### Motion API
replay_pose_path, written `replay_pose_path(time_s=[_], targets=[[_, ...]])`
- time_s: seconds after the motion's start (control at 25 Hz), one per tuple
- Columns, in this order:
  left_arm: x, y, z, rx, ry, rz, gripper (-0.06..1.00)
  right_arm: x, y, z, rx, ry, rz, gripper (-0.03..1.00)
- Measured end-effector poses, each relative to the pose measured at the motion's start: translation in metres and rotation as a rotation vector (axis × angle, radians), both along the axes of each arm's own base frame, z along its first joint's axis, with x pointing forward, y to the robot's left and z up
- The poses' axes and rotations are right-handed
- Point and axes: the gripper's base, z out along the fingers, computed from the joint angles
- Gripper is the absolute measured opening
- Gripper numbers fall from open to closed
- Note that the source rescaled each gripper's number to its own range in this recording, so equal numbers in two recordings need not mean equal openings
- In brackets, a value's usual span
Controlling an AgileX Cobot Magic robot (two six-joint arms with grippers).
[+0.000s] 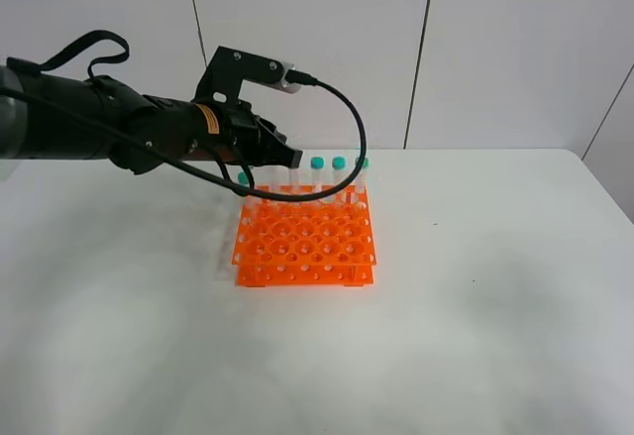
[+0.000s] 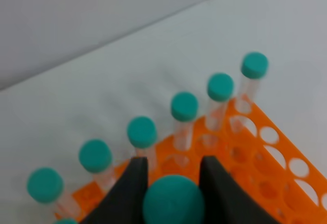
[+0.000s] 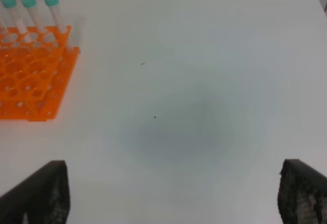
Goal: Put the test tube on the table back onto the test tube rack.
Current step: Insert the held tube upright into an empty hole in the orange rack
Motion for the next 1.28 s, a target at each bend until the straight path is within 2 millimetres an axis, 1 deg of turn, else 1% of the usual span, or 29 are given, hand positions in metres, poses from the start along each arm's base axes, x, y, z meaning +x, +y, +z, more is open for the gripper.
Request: replay_pose_path(time_s=[0.2, 0.44, 0.72, 1.0, 1.28], targets=[[0.015, 0.006, -0.002, 0.009, 0.016, 0.033, 0.00, 0.000, 0.000, 0.000, 0.000, 0.000, 0.000, 0.99], [0.027, 0.000, -0.007, 0.007, 0.022, 0.038, 0.00, 0.000, 0.000, 0.000, 0.000, 0.000, 0.000, 0.99], [0.041, -0.001, -0.019, 0.025, 0.057, 0.055, 0.00, 0.000, 0.000, 0.000, 0.000, 0.000, 0.000, 0.99], [0.048, 0.008, -0.026, 0.030, 0.069, 0.081, 0.00, 0.000, 0.000, 0.000, 0.000, 0.000, 0.000, 0.99], [0.049, 0.009, -0.025, -0.010, 0.072, 0.104, 0.00, 0.000, 0.000, 0.000, 0.000, 0.000, 0.000, 0.99]])
